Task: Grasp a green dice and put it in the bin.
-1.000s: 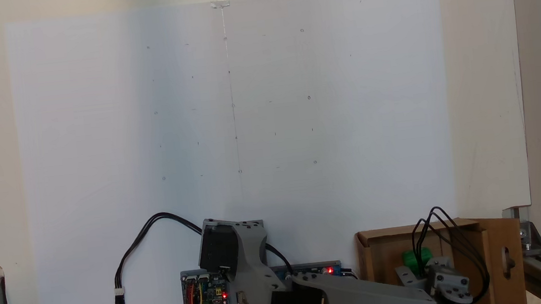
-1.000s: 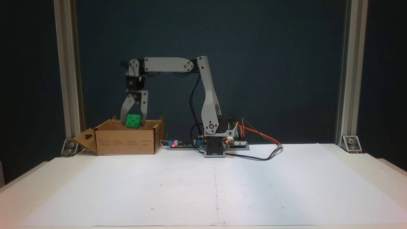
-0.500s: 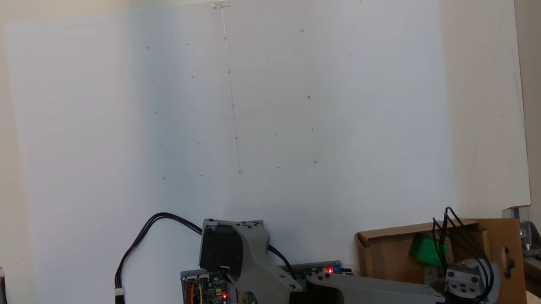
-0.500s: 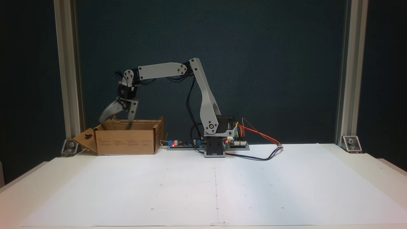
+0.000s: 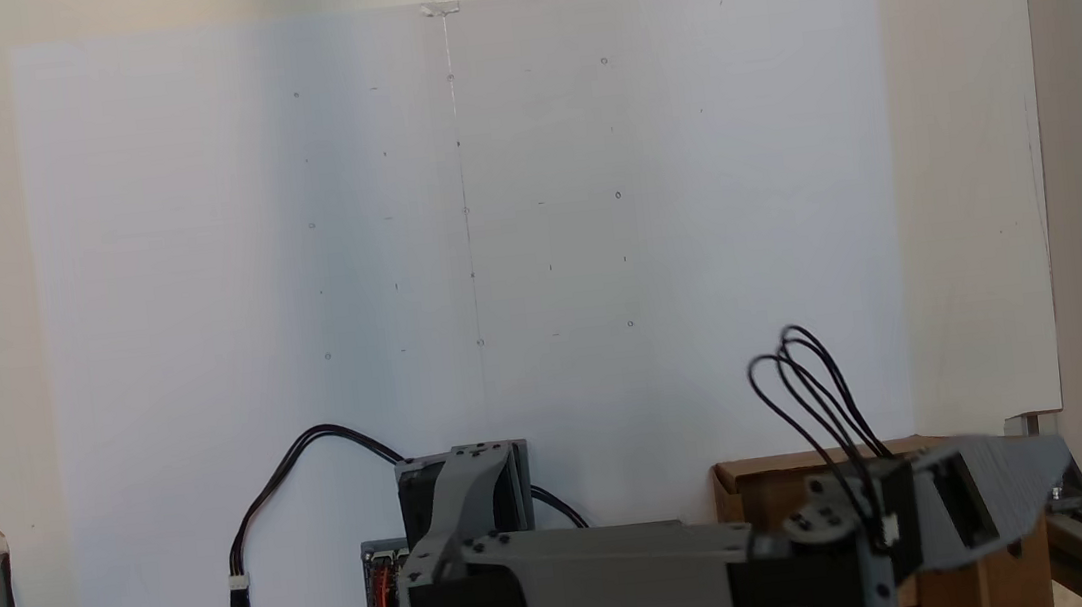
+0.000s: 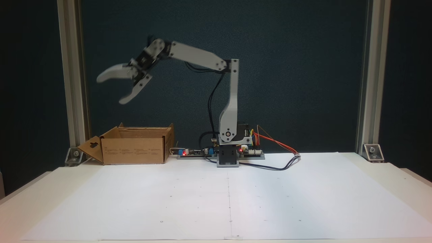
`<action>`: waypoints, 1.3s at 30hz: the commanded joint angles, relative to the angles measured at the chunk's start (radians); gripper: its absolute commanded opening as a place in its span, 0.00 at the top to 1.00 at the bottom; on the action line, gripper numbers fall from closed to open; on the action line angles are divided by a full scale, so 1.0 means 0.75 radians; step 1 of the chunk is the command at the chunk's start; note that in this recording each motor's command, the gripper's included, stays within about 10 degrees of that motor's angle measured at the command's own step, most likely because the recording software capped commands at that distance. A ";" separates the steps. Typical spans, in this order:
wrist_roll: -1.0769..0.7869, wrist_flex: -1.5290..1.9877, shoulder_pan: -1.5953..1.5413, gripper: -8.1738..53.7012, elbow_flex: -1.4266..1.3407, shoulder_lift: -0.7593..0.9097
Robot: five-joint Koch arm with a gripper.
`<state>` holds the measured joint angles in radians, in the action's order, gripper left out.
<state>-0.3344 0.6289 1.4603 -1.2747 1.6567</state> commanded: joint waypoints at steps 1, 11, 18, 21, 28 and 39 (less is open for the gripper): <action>0.082 0.067 -0.131 0.16 0.070 0.096; 0.286 0.098 -0.875 0.16 -0.045 0.254; 0.346 0.065 -1.356 0.14 -0.438 0.472; 0.346 -0.043 -1.565 0.15 -0.659 0.610; 0.358 -0.440 -1.931 0.15 -1.066 0.865; 0.380 -1.110 -1.959 0.15 -1.530 0.953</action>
<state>-0.0966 -0.0798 -0.0184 -2.4436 2.2596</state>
